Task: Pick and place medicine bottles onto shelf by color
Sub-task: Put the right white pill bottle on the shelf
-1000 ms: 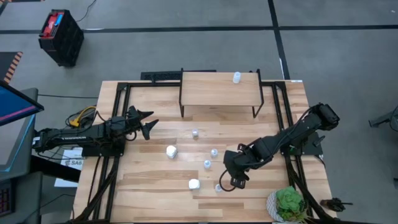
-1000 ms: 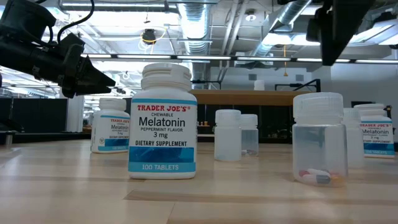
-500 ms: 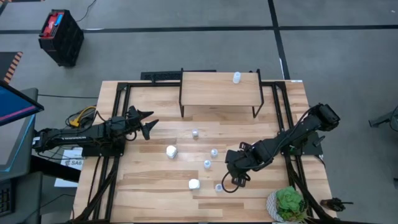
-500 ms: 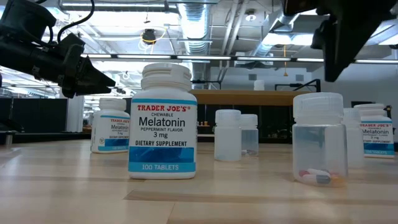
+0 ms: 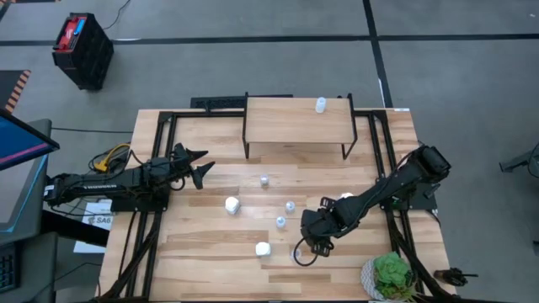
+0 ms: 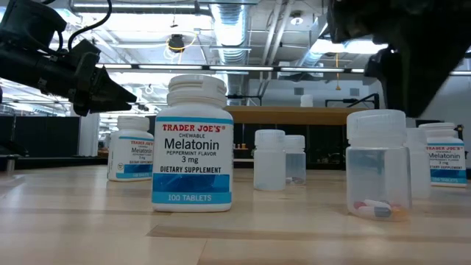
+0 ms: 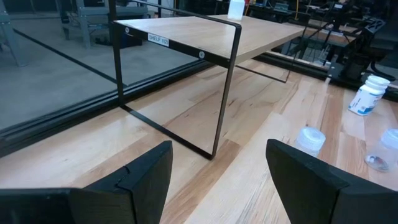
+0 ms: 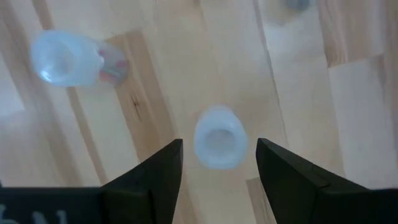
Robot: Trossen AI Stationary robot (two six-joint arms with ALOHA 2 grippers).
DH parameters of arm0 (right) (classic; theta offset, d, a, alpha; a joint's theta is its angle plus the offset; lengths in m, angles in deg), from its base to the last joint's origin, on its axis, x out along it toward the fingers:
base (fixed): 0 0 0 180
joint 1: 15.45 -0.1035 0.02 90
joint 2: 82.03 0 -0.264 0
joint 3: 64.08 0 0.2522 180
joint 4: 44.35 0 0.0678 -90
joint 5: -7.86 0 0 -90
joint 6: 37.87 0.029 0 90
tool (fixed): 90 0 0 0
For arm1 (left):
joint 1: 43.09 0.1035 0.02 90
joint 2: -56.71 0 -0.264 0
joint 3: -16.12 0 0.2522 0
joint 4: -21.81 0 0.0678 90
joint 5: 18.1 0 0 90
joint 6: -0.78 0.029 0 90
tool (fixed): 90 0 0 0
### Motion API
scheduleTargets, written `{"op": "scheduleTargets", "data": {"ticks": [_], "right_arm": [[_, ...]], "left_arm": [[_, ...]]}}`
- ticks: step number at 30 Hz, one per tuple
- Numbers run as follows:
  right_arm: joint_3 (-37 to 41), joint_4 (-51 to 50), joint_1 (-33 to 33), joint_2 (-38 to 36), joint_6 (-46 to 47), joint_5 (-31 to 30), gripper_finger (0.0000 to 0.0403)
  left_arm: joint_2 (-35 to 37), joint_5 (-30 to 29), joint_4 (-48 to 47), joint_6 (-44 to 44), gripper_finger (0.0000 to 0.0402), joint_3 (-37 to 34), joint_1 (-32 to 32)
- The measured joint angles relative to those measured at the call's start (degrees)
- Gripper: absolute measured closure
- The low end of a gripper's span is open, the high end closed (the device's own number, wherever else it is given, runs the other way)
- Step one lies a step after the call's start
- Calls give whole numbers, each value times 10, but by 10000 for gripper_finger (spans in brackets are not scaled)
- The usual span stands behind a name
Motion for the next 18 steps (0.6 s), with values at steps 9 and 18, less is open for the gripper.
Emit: {"op": "scheduleTargets", "data": {"ticks": [9, 18], "right_arm": [[0, 0, -1, 42, 0, 2, 178], [0, 1, 7, 45, 2, 2, 180]], "left_arm": [[0, 0, 0, 0, 155, 0, 0], [0, 0, 0, 0, 155, 0, 0]]}}
